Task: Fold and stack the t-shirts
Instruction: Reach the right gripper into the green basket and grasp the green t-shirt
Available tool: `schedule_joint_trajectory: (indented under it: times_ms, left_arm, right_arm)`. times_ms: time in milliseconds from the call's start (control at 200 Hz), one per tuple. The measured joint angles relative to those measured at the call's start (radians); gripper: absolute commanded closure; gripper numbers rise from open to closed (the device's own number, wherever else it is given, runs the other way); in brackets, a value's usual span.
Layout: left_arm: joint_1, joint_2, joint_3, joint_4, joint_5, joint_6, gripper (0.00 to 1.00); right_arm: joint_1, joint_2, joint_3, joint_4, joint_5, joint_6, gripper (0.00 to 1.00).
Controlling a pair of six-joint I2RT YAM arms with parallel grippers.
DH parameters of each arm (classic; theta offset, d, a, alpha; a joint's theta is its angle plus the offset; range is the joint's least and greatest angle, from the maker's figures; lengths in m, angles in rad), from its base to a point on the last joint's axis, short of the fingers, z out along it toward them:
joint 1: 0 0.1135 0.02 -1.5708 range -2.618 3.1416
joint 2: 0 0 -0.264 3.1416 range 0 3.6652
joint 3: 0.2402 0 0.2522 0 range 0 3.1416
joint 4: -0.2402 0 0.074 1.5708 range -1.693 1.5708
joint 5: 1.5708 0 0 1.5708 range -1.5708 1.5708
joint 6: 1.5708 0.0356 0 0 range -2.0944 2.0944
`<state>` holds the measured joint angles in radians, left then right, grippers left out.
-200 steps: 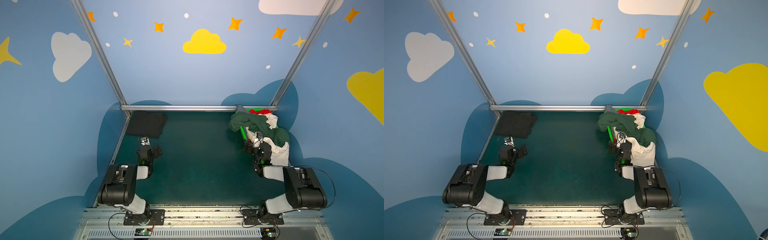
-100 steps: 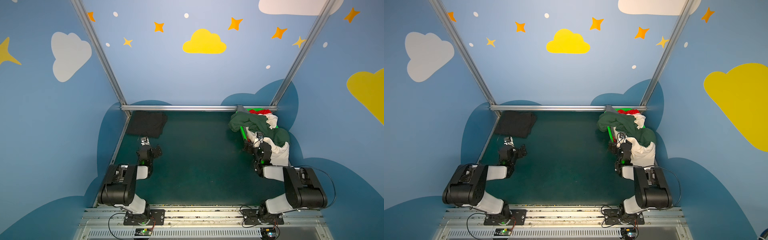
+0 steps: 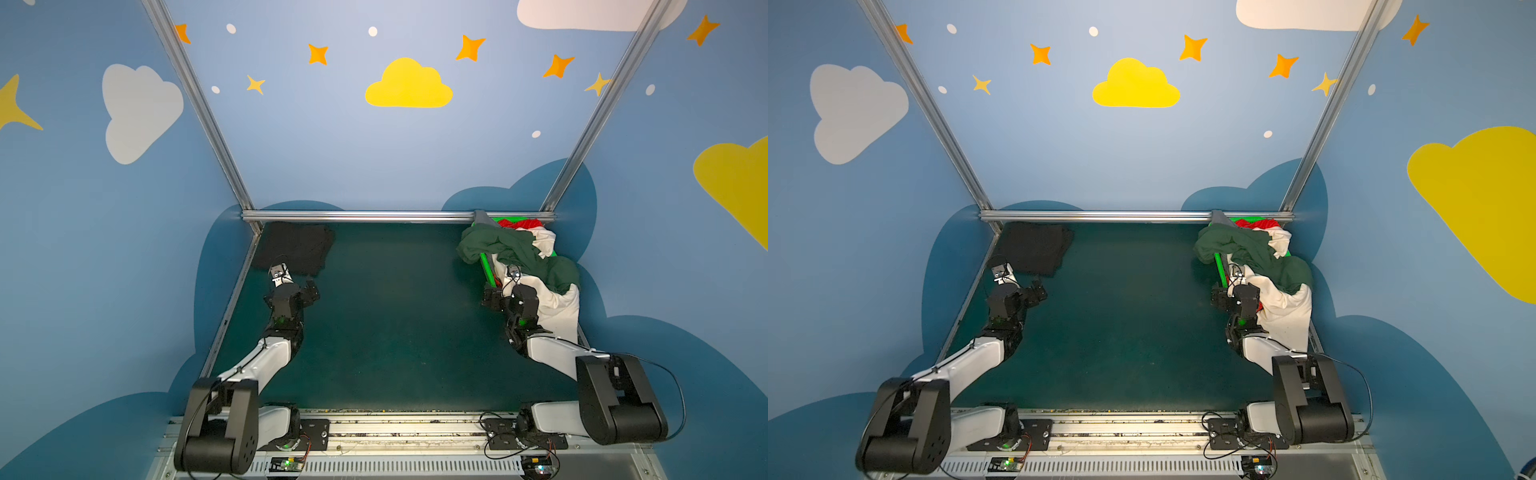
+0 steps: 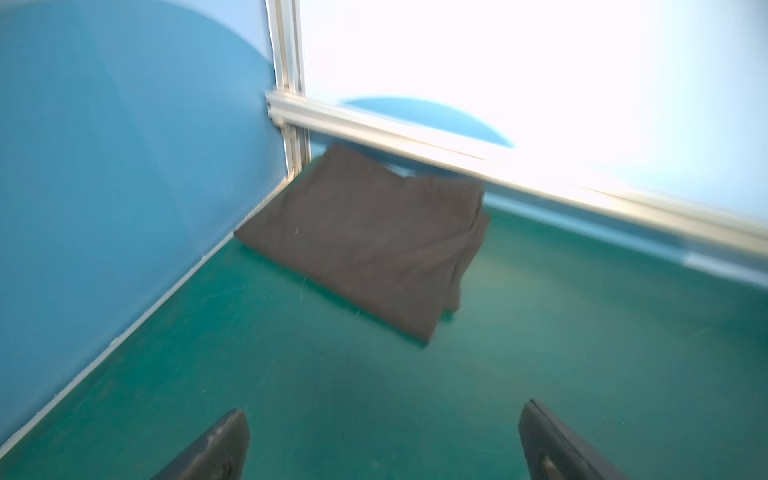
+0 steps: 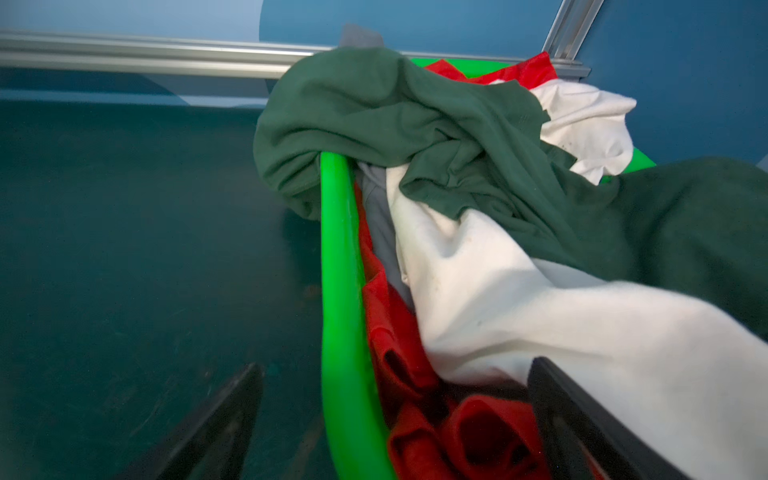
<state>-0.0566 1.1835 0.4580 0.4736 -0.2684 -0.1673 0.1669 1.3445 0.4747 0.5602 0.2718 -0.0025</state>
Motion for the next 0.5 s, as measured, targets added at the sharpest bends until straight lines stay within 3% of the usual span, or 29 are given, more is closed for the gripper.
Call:
schedule_joint_trajectory:
  times_ms: [305, 501]
  left_arm:
    - [-0.126, -0.209, 0.053, -0.223, -0.028, -0.079, 0.0]
    - [-0.164, -0.232, 0.108, -0.367, 0.005, -0.18, 0.0]
  right_arm:
    - [0.0, 0.011, 0.423, -0.556, 0.106, 0.291, 0.02]
    - [-0.056, 0.202, 0.763, -0.864, 0.08, 0.418, 0.04]
